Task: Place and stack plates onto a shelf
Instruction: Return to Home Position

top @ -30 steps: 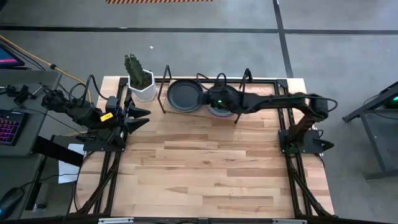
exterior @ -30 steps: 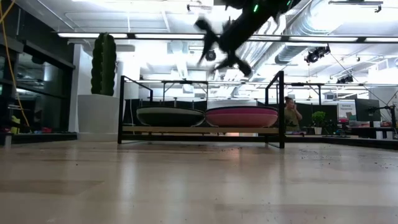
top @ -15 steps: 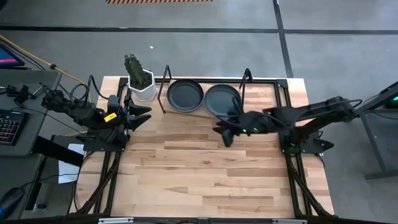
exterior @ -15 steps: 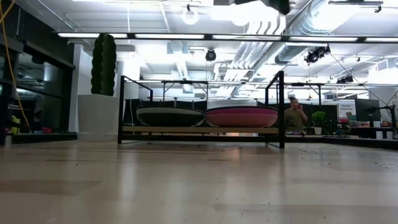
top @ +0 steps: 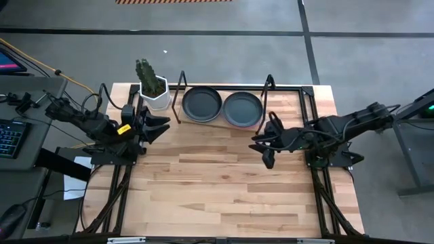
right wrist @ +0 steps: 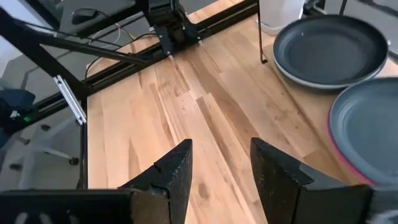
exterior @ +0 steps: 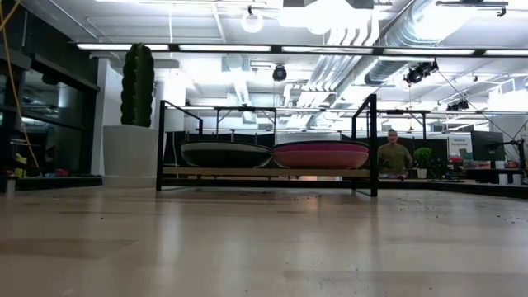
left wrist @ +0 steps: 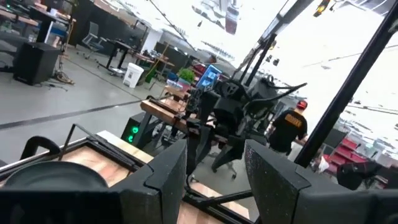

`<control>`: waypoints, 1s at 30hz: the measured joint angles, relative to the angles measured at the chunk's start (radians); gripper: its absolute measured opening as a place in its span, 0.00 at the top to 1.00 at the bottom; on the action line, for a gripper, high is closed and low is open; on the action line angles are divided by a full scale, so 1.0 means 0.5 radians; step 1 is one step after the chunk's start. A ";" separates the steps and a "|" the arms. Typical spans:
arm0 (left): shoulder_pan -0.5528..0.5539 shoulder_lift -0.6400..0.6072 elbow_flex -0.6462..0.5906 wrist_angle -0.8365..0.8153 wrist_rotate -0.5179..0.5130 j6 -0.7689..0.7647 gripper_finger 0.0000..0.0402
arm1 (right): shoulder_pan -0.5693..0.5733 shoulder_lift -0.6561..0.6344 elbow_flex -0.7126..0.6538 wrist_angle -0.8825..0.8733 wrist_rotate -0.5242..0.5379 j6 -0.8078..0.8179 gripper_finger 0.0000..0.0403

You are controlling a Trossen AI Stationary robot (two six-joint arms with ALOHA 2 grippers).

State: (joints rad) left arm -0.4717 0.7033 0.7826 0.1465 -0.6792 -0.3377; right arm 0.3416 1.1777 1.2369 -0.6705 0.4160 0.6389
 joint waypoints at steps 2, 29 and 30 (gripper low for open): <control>0.006 0.050 0.000 0.049 -0.003 0.000 0.62 | 0.000 -0.034 0.000 -0.016 -0.002 -0.045 0.64; 0.874 -0.268 0.001 -0.363 1.033 0.010 0.64 | -0.002 -0.168 0.000 -0.118 0.006 0.061 0.64; 0.846 -0.267 0.001 -0.372 1.032 0.004 0.65 | -0.002 -0.168 0.000 -0.117 0.006 0.061 0.64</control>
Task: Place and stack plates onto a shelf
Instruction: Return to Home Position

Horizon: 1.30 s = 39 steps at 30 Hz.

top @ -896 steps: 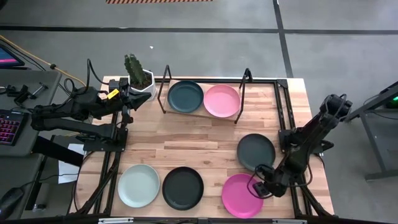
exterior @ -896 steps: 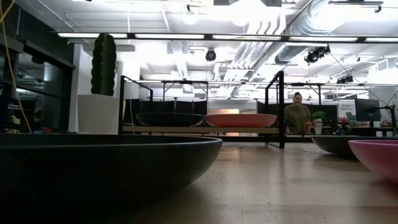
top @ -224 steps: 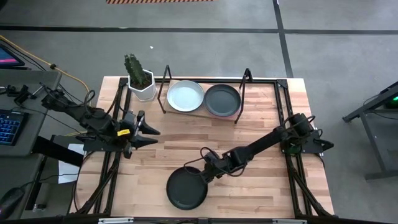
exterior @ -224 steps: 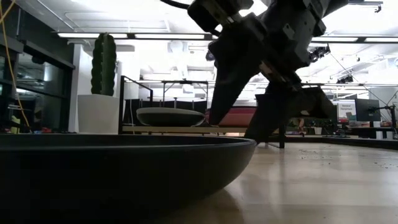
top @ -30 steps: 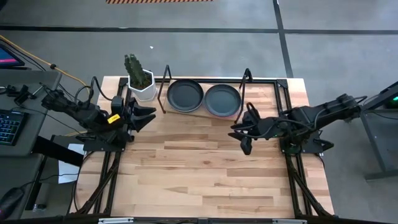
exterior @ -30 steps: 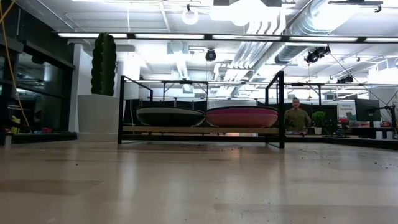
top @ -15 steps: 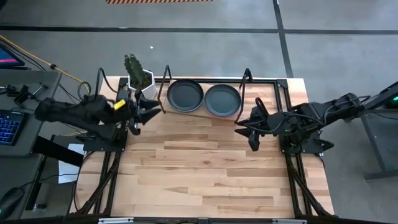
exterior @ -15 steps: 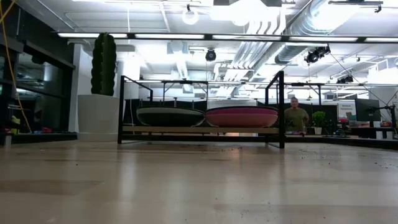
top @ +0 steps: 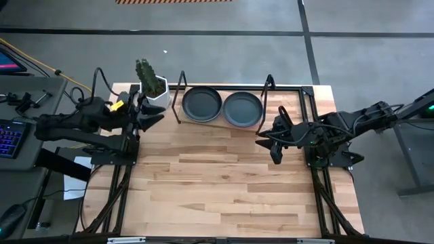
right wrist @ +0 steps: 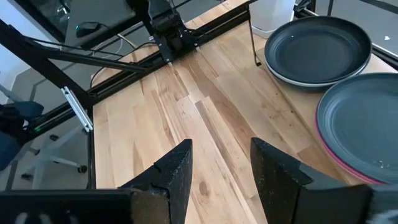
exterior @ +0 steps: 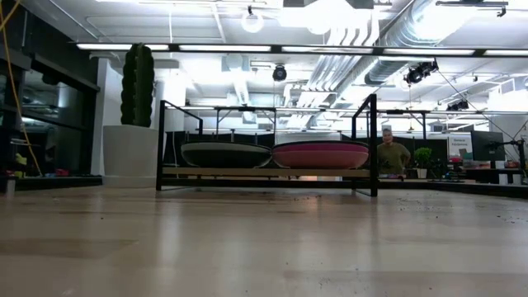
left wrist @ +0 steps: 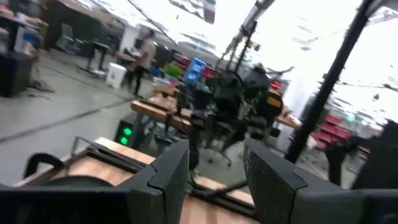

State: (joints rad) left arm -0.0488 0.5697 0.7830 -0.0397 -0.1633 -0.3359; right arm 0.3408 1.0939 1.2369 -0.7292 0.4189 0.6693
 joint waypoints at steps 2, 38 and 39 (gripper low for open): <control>-0.055 0.003 0.000 -0.005 -0.001 0.011 0.68 | 0.000 0.000 0.000 0.000 0.000 -0.002 0.64; -0.232 -0.840 -1.148 0.483 -0.067 0.187 1.00 | 0.000 0.001 0.000 -0.030 -0.014 -0.256 0.64; -0.226 -0.891 -1.187 0.504 -0.067 0.186 1.00 | 0.000 0.001 0.000 -0.030 -0.014 -0.256 0.64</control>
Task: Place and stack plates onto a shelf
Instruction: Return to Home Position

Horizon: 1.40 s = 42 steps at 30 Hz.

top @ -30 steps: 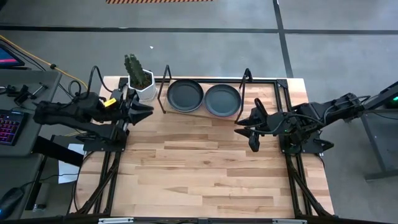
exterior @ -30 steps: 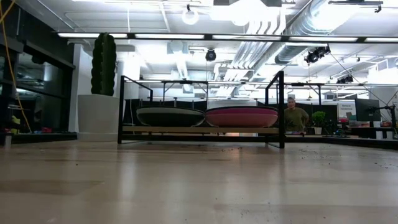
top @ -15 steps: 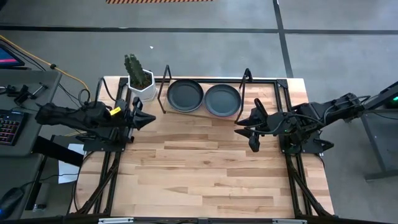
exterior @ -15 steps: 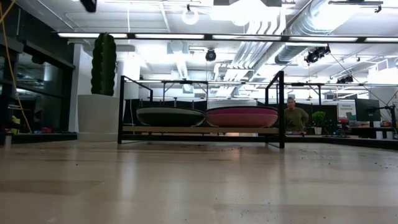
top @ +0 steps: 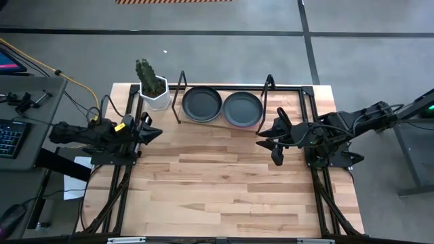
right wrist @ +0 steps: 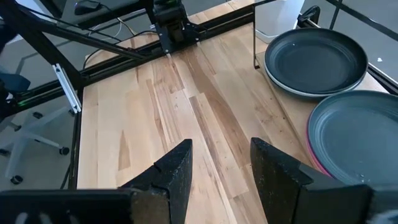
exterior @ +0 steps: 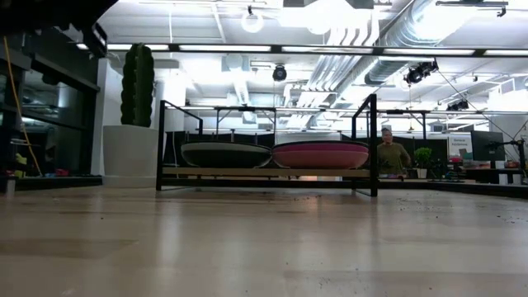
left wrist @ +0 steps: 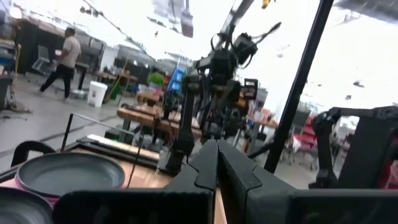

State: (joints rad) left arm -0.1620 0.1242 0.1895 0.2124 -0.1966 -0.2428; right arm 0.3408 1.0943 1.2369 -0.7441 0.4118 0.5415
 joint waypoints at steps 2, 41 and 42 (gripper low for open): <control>0.011 -0.110 -0.069 0.011 0.001 -0.002 1.00 | 0.000 0.000 0.000 0.000 0.000 0.005 0.64; 0.258 -0.240 -0.356 -0.141 0.354 -0.164 1.00 | -0.001 0.001 -0.001 -0.262 -0.164 0.417 0.64; 0.258 -0.240 -0.356 -0.141 0.342 -0.175 1.00 | -0.001 0.000 -0.001 -0.304 -0.193 0.399 0.64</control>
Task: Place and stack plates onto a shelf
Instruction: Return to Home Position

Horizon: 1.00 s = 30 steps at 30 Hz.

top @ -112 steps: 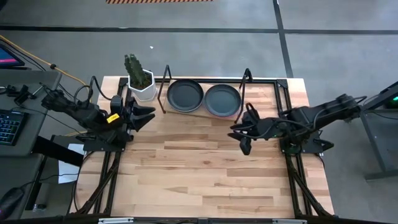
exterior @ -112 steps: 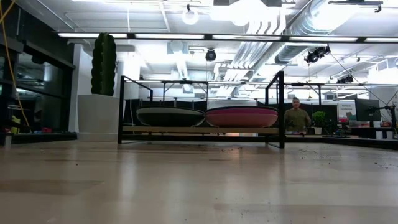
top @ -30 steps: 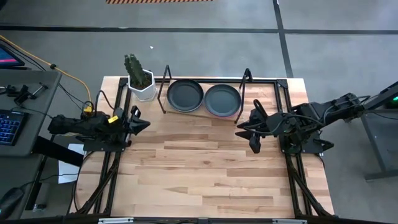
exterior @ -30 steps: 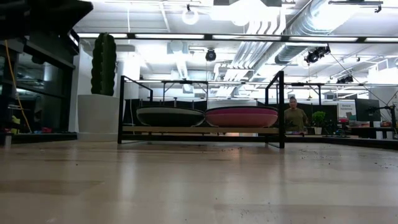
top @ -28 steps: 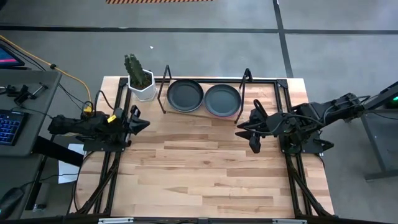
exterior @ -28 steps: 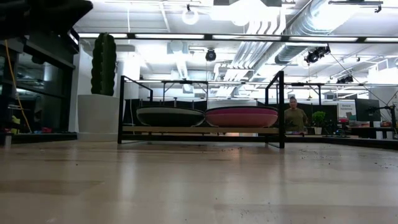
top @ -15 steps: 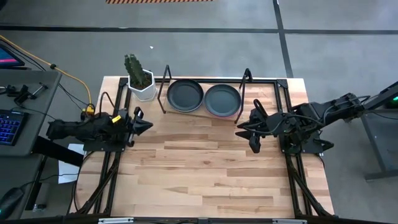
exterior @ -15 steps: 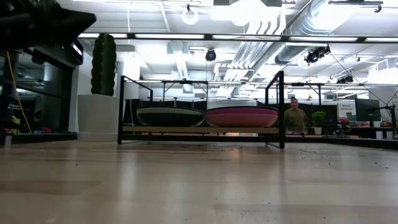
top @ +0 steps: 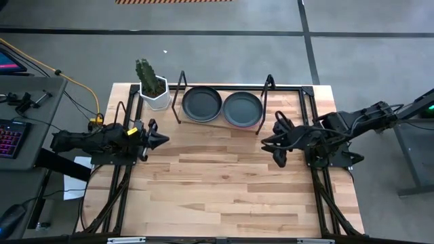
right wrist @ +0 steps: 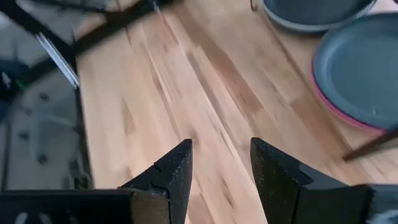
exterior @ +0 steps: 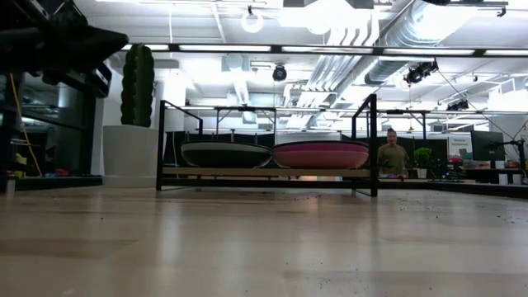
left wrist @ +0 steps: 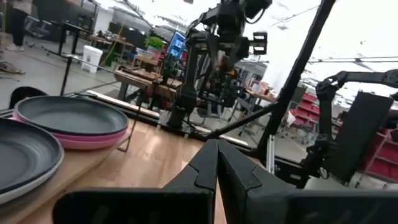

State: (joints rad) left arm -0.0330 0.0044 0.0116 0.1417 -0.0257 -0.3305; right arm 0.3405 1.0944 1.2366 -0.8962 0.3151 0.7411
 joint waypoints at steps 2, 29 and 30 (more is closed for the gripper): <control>0.000 0.000 0.000 0.001 -0.019 0.000 1.00 | 0.000 -0.004 0.000 -0.099 -0.032 -0.046 0.64; 0.000 0.000 0.000 -0.008 -0.025 0.001 1.00 | -0.528 -1.495 -1.959 1.836 -0.614 -0.632 1.00; 0.000 0.000 0.000 -0.008 -0.025 0.001 1.00 | -0.586 -1.507 -1.980 1.834 -0.670 -0.646 1.00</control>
State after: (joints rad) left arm -0.0330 0.0044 0.0116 0.1379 -0.0380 -0.3302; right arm 0.0475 0.3410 0.2466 0.0206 -0.0198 0.4184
